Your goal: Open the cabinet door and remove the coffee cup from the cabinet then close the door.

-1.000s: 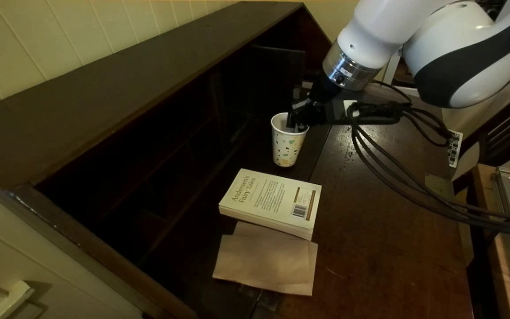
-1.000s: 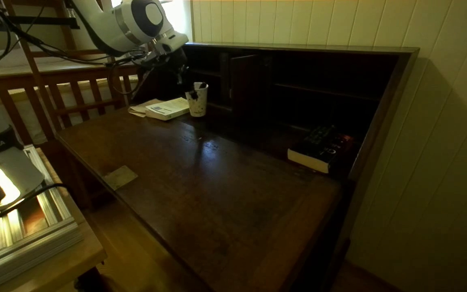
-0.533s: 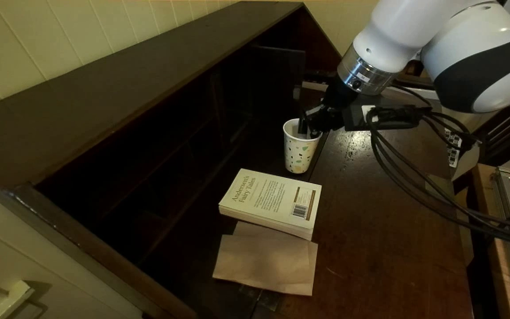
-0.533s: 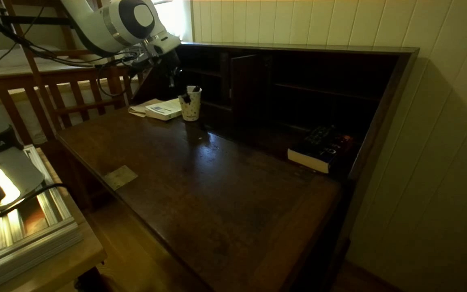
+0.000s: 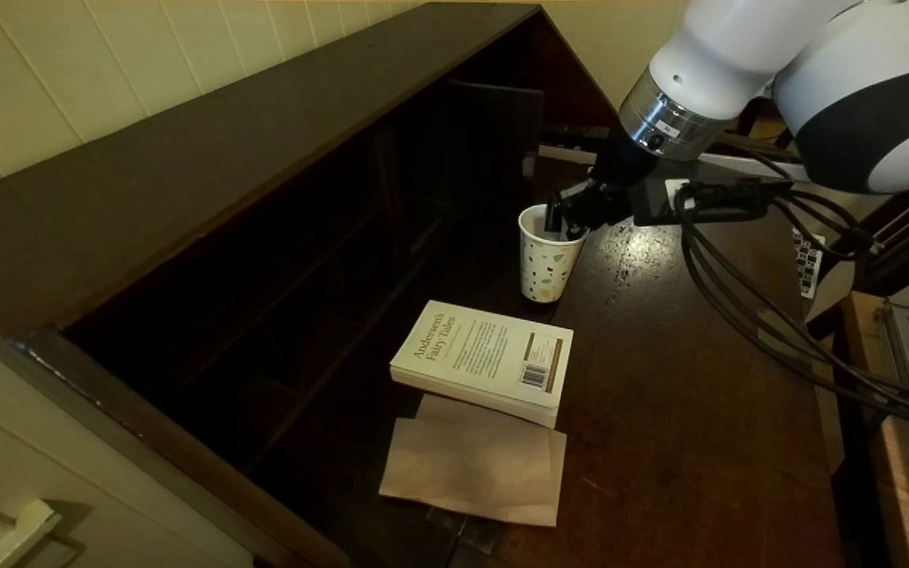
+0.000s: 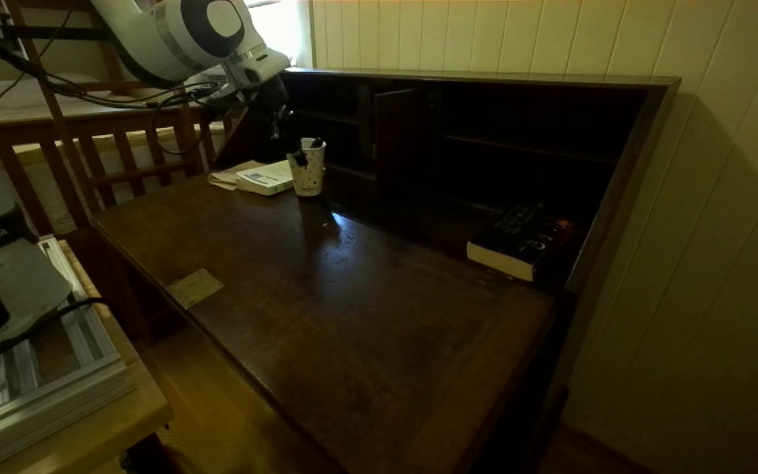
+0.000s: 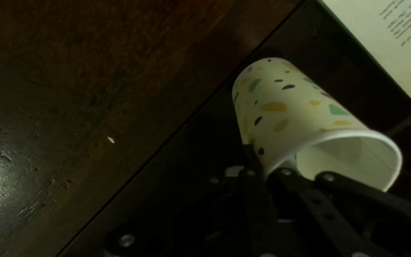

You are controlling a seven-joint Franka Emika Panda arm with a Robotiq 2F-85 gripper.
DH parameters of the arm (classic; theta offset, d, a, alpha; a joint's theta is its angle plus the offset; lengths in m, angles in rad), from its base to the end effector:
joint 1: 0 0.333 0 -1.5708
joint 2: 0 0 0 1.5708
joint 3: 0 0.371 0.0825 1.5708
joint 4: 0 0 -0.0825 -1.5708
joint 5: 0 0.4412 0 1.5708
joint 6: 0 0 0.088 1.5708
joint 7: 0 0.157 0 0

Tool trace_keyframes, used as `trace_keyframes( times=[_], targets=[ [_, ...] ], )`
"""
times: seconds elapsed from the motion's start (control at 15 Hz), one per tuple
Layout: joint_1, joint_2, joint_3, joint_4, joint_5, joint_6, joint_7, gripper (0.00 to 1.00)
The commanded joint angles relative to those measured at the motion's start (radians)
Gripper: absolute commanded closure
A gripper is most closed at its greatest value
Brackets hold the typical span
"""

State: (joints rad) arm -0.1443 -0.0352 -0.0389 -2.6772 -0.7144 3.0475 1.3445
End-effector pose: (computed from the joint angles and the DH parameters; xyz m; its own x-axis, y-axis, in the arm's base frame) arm 0.4810 -0.0404 0.2409 0.5991 -0.7114 0.3674 -0.6955 -0.6897 -0.2014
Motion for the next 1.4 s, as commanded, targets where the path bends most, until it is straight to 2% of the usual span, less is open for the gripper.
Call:
trace_keyframes(
  times=[0.0,0.67,1.33],
  targets=[
    [-0.004,-0.051,-0.011,-0.027,0.015,-0.037,-0.03,0.7],
    [-0.003,-0.075,-0.031,-0.024,0.005,-0.065,-0.027,0.02],
    [0.0,-0.137,-0.049,-0.041,0.02,-0.045,-0.048,0.0]
  ],
)
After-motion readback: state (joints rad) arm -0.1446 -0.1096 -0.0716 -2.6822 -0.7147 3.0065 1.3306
